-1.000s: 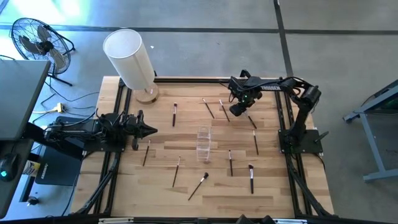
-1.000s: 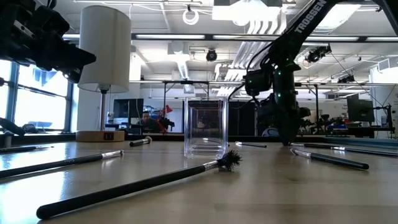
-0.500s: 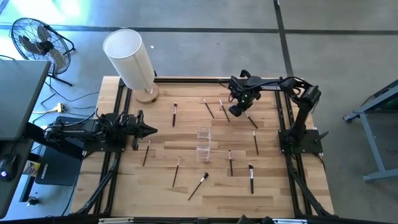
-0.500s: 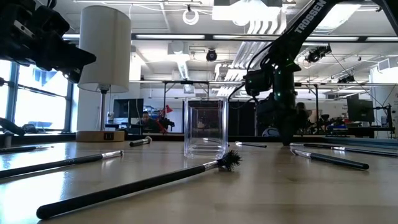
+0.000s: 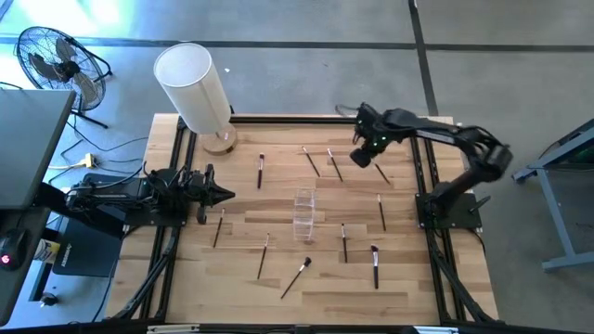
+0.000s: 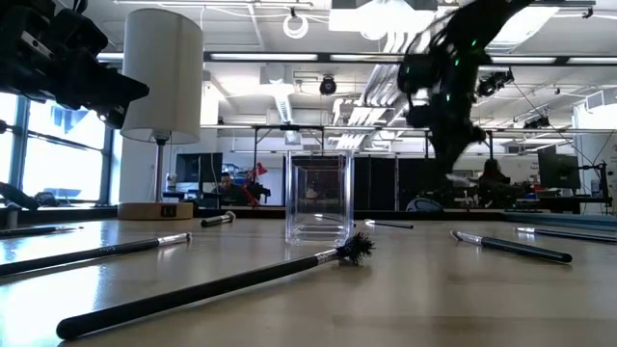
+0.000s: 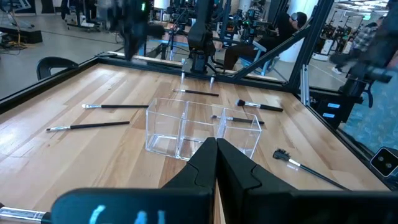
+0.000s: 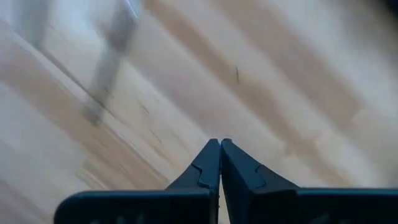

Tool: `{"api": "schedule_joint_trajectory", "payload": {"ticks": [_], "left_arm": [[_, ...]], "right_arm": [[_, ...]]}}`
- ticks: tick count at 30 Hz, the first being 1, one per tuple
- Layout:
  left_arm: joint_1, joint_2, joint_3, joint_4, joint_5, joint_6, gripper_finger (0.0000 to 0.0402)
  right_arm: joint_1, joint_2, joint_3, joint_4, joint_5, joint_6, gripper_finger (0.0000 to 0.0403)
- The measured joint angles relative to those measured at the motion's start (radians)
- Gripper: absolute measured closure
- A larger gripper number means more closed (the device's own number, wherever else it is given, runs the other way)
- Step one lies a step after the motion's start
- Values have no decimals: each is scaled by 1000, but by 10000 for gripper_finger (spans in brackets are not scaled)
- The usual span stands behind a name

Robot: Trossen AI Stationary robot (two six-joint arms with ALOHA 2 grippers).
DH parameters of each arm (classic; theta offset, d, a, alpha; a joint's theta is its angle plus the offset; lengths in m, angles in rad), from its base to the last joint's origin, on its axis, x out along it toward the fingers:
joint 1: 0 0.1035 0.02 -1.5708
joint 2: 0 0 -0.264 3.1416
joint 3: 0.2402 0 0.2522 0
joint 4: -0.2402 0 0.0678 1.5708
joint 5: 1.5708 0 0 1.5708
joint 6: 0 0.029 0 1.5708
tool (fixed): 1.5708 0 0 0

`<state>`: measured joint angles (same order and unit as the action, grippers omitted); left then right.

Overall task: Pick & Place Makeup Brushes
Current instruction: Put the eyeshadow brush into the transparent organizer

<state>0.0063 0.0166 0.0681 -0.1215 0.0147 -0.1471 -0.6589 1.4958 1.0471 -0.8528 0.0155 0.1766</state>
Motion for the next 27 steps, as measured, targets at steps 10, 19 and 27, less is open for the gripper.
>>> {"api": "schedule_joint_trajectory", "payload": {"ticks": [10, 19, 27], "left_arm": [[0, 0, 0, 0, 0, 0, 401], [0, 0, 0, 0, 0, 0, 401], [0, 0, 0, 0, 0, 0, 401]], "right_arm": [[215, -229, 2, 429, -21, 74, 402], [481, -110, -48, 1022, 175, 59, 403], [600, 34, -130, 1268, 392, 82, 403]]}}
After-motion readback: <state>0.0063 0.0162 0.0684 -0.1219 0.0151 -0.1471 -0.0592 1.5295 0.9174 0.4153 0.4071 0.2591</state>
